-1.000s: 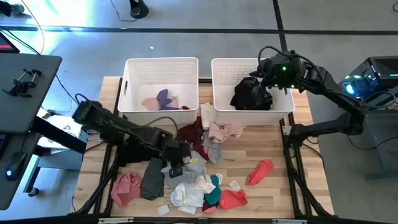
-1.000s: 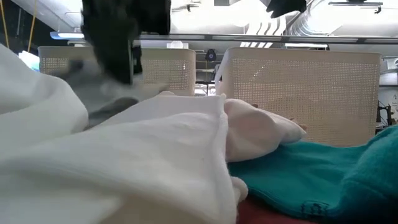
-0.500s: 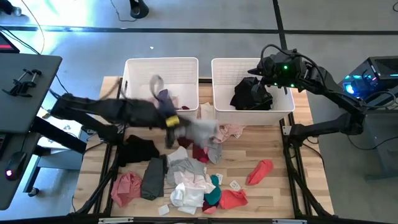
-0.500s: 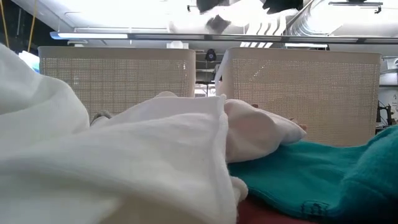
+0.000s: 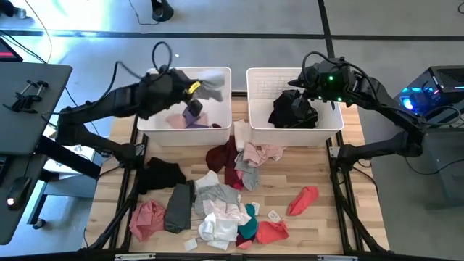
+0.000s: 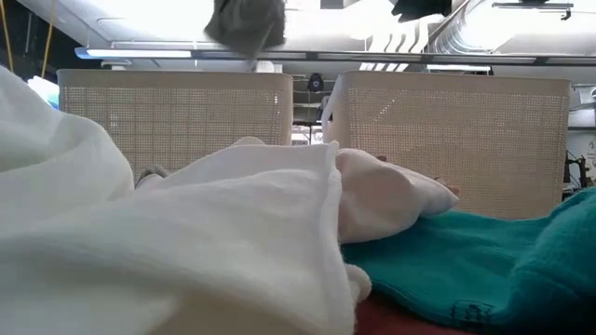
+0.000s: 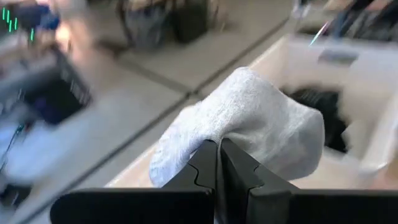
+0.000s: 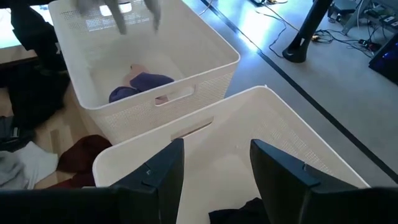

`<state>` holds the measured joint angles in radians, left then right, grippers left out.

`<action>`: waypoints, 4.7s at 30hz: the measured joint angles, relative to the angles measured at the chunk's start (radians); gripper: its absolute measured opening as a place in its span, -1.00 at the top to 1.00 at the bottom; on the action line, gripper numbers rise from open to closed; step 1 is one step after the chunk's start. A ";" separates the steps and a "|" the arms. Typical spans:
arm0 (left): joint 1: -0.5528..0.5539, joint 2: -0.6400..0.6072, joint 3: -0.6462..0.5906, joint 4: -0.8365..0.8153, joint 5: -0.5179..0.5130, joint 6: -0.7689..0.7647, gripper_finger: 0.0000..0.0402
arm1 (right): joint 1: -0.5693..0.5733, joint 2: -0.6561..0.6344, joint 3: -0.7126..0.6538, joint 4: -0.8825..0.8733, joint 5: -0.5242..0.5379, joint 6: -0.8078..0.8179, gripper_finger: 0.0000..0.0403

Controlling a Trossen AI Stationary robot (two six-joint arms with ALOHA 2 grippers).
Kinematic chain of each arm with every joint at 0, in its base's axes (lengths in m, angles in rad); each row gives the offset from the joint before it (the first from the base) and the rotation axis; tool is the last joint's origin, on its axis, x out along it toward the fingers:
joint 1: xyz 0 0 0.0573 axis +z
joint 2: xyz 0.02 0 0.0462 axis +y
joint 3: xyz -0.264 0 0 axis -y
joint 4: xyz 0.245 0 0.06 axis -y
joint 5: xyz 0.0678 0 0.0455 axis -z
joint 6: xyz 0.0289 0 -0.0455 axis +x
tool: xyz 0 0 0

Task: Sort clothes
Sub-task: Put the gray underwear into the left white laundry bin, then put the dark gray underwear into the left white laundry bin

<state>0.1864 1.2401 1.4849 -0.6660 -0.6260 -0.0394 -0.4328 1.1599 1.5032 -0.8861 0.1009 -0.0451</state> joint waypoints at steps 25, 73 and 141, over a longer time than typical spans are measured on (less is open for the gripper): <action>0.283 0.009 -0.433 -0.092 0.206 -0.263 0.58 | 0.000 0.000 0.000 0.015 0.000 0.050 0.15; -0.656 0.097 -0.755 0.020 0.688 -1.544 0.47 | 0.002 0.000 0.000 -0.041 -0.008 0.057 0.15; -0.318 -0.062 -0.224 0.040 0.207 -0.725 0.98 | 0.002 0.051 -0.001 0.105 -0.053 -0.006 0.15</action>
<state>-0.1318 1.1778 1.2611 -0.6265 -0.4188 -0.7641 -0.4313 1.2110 1.5024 -0.7811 0.0483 -0.0509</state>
